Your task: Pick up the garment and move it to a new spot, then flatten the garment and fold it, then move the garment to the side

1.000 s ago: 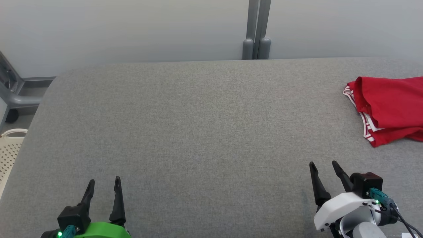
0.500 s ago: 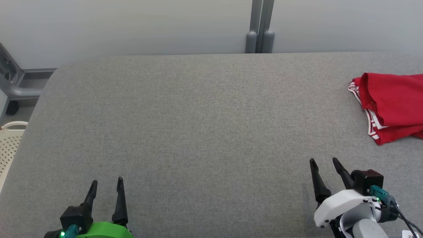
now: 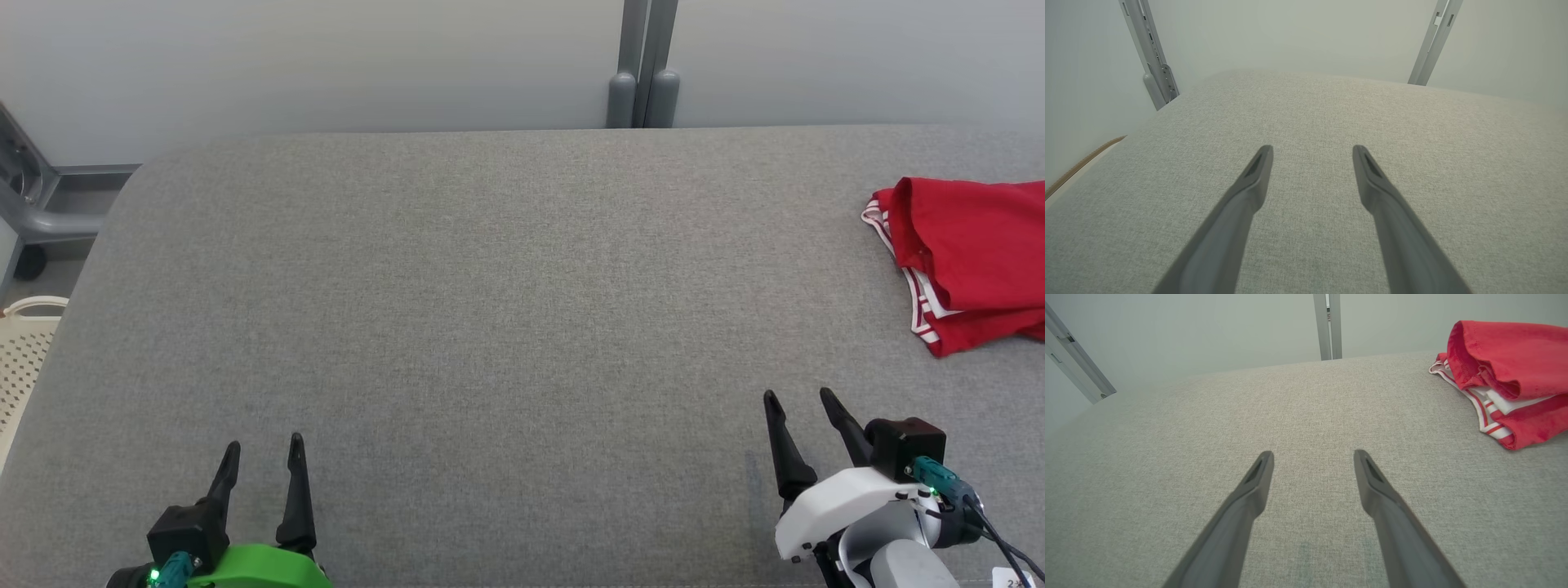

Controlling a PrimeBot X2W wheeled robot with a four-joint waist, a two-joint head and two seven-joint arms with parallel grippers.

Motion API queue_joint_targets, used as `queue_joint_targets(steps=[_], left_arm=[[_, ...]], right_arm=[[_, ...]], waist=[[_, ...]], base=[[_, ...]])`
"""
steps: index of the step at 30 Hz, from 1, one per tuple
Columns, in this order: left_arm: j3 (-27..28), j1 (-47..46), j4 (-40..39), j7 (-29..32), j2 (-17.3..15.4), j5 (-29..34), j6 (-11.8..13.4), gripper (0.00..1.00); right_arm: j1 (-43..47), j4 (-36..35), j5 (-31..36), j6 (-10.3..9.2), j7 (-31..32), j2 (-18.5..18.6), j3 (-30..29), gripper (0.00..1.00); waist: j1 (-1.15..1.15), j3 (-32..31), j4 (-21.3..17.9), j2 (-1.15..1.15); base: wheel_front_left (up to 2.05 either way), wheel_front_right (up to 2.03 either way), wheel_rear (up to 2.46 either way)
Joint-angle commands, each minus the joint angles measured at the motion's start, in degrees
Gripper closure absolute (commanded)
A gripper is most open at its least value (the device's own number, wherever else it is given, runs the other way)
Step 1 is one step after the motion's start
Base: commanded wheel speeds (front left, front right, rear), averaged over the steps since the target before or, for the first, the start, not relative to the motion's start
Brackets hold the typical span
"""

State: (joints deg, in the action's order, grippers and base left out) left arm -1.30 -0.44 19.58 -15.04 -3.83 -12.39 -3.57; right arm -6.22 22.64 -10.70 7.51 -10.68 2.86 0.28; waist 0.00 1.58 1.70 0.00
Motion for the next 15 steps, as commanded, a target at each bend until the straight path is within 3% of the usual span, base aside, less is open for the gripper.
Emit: queue_joint_targets(steps=[1,3,4,8,15], left_arm=[[0.21,-0.72,0.15,-0.17,0.16,0.46,-0.17,0.00],[0.40,-0.67,0.09,-0.17,0.20,0.51,-0.06,0.00],[0.17,0.03,0.15,0.03,0.10,-0.03,-0.02,1.00],[0.25,0.66,1.87,0.77,0.38,-0.92,-0.06,1.00],[0.77,-0.09,1.22,3.08,0.42,-8.67,-0.45,1.00]], right_arm=[[-0.63,-0.08,0.32,-0.06,-0.33,0.09,-0.10,0.00],[-0.70,-0.08,0.23,-0.06,-0.30,0.09,0.05,0.00],[0.07,0.10,0.21,0.00,0.00,-0.01,0.06,1.00],[1.01,1.63,-0.68,0.01,0.39,-0.29,-0.18,1.00],[1.62,-0.08,-8.72,0.01,2.16,-0.25,-1.35,1.00]], waist=[[0.00,-0.02,0.02,0.00],[0.00,0.00,0.02,0.00],[0.00,-0.01,0.02,0.00],[0.00,-0.02,0.01,0.00],[0.00,-0.11,-0.09,0.00]], base=[[0.00,0.00,0.00],[0.00,0.00,0.00],[0.00,0.00,0.00],[0.00,0.00,0.00],[0.00,0.00,0.00]])
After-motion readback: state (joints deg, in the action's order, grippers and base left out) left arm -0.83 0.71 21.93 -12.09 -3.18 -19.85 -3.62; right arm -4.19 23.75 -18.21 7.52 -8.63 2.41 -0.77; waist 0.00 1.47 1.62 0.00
